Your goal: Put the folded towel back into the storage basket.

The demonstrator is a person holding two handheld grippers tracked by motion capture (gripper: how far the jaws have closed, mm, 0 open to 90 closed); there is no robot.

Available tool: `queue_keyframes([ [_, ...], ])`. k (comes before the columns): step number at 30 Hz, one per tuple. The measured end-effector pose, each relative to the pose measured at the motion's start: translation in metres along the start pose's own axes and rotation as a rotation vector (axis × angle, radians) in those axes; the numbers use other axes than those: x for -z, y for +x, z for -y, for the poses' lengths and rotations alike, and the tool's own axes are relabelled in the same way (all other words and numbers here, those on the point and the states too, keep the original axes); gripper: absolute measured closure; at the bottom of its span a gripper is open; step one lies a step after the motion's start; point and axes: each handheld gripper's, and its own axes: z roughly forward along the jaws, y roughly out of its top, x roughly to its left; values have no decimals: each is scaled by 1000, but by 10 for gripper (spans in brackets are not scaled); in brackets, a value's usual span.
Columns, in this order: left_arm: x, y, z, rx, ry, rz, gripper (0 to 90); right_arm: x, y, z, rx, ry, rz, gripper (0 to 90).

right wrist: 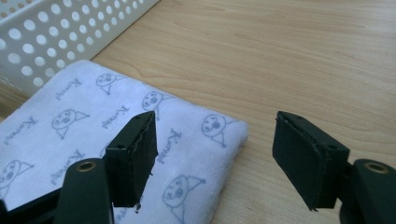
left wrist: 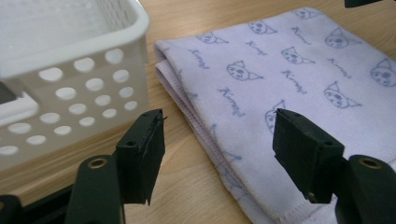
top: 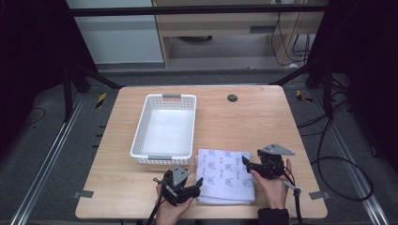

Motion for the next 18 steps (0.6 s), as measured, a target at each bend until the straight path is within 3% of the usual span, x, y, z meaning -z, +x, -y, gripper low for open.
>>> queue_keyframes([
  [9, -17, -3, 5, -2, 46, 4, 370, -13, -4, 7, -19, 40, -14, 353],
  [14, -22, -2, 8, 18, 52, 20, 371, -21, -3, 12, -17, 70, -16, 369],
  [18, -25, -2, 9, 11, 54, 20, 367, -26, -2, 17, -24, 91, -22, 378],
])
